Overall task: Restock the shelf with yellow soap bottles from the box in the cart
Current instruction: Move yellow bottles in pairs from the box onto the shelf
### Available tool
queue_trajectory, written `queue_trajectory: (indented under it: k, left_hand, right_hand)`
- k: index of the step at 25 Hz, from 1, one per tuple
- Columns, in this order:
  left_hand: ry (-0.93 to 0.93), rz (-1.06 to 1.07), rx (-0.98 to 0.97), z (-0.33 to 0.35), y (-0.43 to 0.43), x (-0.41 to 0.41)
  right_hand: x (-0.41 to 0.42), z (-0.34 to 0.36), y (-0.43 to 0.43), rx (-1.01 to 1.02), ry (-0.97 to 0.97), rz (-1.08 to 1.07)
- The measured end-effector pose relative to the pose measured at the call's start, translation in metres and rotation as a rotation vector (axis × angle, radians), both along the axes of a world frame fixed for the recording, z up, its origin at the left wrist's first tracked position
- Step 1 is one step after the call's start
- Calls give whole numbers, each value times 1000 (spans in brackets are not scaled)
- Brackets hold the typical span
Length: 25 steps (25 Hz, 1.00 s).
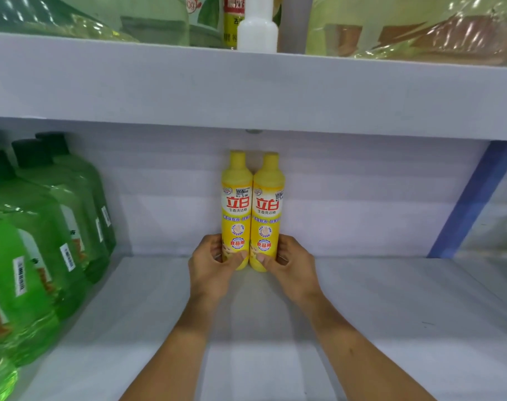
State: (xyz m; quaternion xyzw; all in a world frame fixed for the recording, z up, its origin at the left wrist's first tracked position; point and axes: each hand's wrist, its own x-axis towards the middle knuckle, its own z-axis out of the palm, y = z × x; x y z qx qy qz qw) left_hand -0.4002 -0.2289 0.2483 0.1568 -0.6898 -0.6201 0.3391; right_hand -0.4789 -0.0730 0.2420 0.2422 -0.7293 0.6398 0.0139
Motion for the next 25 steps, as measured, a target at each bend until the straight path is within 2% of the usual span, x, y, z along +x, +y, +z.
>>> queue_trajectory:
  k: [25]
  left_hand:
    - [-69,53,-33,3,6,4]
  right_hand:
    - [3,0,5,55,-10,2]
